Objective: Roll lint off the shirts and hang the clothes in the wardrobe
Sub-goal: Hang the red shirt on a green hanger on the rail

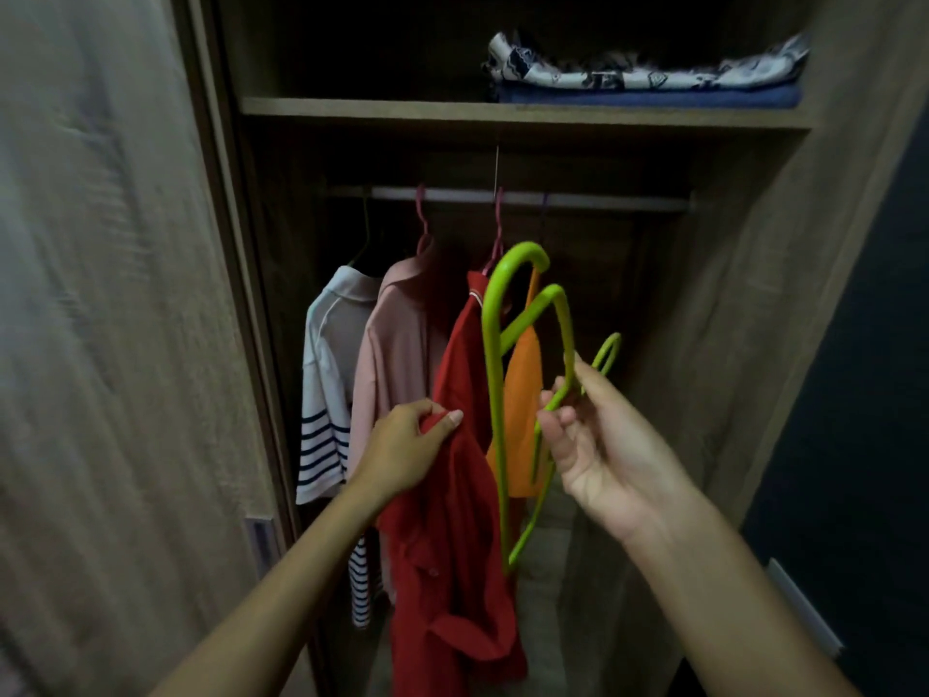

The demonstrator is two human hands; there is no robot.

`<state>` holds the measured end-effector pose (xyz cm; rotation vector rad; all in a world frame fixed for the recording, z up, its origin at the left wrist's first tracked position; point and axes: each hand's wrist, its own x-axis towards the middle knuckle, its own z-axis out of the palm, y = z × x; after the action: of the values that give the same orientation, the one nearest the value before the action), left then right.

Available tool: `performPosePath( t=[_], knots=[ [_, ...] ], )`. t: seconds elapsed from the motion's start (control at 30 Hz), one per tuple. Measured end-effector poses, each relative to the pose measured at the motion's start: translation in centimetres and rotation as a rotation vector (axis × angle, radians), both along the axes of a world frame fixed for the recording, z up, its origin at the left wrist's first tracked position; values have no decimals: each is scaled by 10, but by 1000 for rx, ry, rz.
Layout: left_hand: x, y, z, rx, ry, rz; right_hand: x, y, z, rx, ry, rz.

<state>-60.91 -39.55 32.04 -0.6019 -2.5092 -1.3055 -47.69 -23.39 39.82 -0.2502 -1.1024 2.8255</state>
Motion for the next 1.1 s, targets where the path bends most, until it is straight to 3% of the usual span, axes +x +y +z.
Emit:
performPosePath(
  t=[0.3,0.43,0.73,0.93,1.1],
  knots=[
    [35,14,24,74,15,-339,-31,-21,-48,-177,-9,-297],
    [39,2,47,173,25,-287,-48,-11,-85,-180,-56,-408],
    [56,-24,57,4,314,101,-51,-8,-119,269,-135,-447],
    [58,2,46,-156,302,-36,-31,-34,-109,433,11,-341],
    [55,-1,42,-273,172,-177,-29,-21,-88,404,51,-388]
  ],
)
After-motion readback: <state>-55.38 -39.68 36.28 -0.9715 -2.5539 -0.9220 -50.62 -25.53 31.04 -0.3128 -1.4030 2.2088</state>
